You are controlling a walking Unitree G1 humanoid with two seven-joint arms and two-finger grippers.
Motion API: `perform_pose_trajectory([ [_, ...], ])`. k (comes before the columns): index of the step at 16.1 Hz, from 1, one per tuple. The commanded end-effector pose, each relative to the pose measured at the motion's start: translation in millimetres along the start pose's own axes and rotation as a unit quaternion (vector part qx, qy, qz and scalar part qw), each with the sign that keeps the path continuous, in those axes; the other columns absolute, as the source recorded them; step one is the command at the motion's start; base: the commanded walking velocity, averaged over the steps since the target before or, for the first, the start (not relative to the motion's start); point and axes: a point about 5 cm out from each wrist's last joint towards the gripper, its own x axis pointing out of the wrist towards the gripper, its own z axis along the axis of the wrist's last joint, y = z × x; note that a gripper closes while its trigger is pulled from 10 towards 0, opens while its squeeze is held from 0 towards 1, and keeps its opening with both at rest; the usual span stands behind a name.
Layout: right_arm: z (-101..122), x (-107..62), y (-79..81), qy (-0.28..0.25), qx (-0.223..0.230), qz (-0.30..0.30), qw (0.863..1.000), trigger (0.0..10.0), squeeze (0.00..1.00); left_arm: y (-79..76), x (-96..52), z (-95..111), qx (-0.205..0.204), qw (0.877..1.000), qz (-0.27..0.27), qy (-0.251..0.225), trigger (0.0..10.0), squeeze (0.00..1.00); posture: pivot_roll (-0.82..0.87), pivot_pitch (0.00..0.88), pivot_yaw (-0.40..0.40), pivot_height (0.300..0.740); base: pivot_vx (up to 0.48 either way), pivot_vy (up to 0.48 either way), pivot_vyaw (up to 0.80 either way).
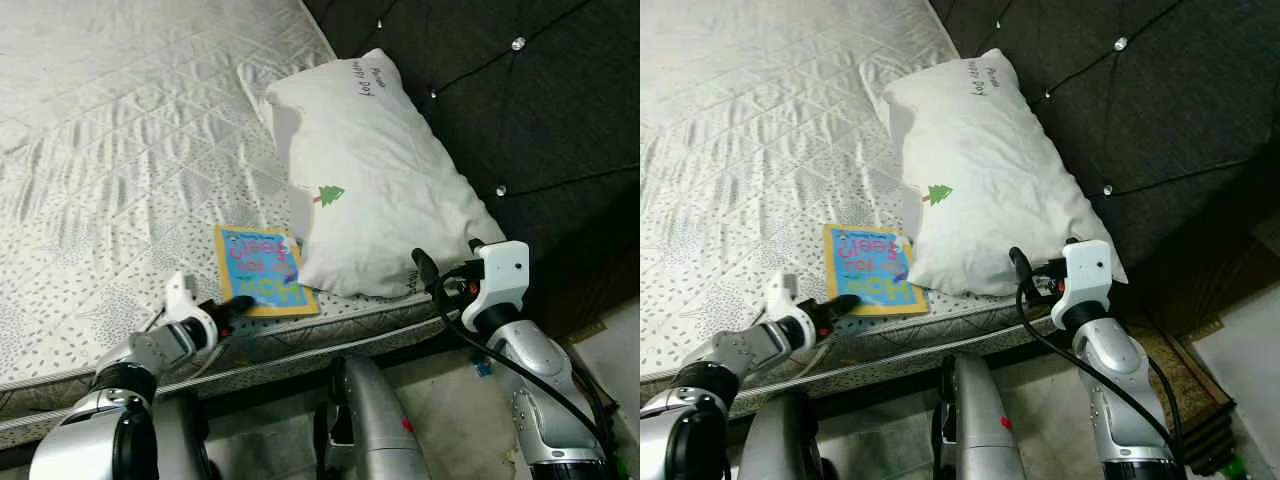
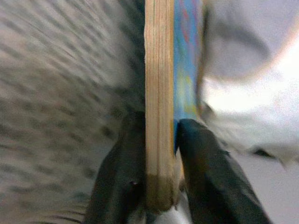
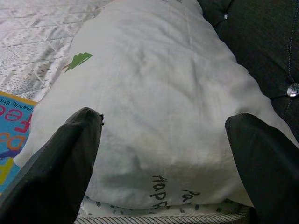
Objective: Clean up the room
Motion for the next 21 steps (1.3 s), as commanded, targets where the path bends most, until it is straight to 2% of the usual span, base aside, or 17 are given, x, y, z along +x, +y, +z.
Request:
perform_pose_trajectory([
  [1,-1.5,-2.2,-4.5,0.005,-0.003,-0.005,1.000,10.0,0.00,12.9,-10.1,16.9,0.004,0.998,0.041,-0.043,10.0,1.00,-0.17,0.181,-0.125,0.567,0.000,0.000,0.00],
  [7,-1.3,-0.9,-3.3,0.003,-0.002,-0.004,1.000,10.0,0.00,32.9,-29.7,42.8,0.023,0.988,0.111,-0.106,10.0,1.00,-0.17,0.177,-0.122,0.567,0.000,0.000,0.00],
  [10,-0.7,0.0,-2.6,0.002,-0.003,-0.002,1.000,10.0,0.00,36.0,-29.3,36.0,0.035,0.989,0.116,-0.081,10.0,1.00,-0.17,0.177,-0.122,0.567,0.000,0.000,0.00],
  [13,0.0,1.3,-2.6,0.001,-0.003,-0.002,1.000,10.0,0.00,34.6,-26.1,34.6,0.043,0.987,0.125,-0.090,10.0,1.00,-0.17,0.171,-0.125,0.567,0.000,0.000,0.00],
  [16,-1.9,0.4,-2.3,0.001,-0.001,-0.005,1.000,10.0,0.00,26.6,-20.8,35.1,0.048,0.986,0.111,-0.112,10.0,1.00,-0.16,0.163,-0.117,0.567,0.000,0.000,0.00],
  [21,-3.1,4.8,4.6,-0.001,0.006,0.000,1.000,10.0,0.00,30.2,-18.6,22.0,0.053,0.990,0.109,-0.074,10.0,1.00,-0.14,0.161,-0.114,0.567,0.000,0.000,0.00],
])
